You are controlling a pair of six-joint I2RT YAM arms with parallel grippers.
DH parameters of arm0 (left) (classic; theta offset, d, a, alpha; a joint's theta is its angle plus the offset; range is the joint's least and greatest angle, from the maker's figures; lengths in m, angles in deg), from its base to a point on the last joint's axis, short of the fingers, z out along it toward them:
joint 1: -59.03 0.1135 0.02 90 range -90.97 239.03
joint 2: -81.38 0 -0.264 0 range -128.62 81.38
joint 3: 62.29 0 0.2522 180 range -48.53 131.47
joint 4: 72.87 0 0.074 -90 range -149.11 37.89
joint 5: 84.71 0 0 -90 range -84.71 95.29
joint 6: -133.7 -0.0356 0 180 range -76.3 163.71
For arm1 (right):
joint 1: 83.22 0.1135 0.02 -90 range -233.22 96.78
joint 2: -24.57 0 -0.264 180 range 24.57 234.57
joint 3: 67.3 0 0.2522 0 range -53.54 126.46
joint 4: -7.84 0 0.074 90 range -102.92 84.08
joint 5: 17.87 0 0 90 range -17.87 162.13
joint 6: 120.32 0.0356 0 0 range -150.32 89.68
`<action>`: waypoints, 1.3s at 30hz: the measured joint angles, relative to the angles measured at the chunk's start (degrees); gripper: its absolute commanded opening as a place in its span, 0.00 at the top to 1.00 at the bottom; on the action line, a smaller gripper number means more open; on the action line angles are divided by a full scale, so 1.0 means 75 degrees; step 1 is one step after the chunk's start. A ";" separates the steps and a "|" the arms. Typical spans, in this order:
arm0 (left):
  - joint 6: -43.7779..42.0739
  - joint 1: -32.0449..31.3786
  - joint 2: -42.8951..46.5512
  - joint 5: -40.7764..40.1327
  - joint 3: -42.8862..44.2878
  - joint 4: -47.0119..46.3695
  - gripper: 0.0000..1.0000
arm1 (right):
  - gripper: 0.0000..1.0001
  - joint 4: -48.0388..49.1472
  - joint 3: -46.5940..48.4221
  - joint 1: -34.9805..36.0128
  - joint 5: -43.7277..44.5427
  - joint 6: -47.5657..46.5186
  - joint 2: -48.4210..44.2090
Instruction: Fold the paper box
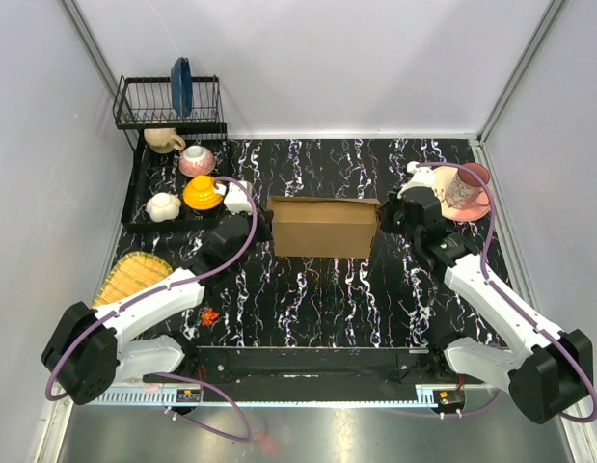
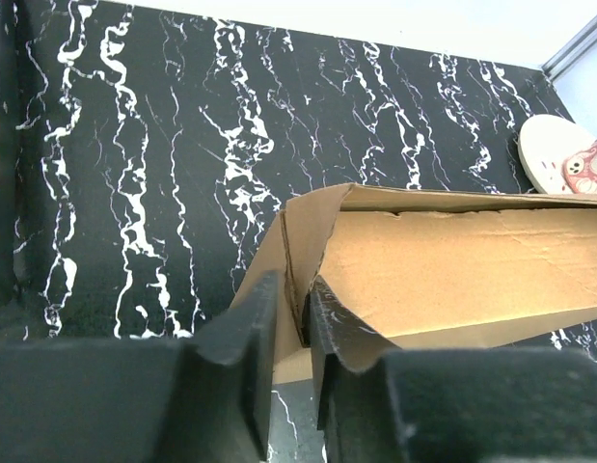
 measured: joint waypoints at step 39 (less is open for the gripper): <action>-0.0653 0.0810 0.0560 0.1384 0.0565 0.0440 0.57 | 1.00 -0.0312 0.0224 0.0009 0.0289 0.0087 0.0140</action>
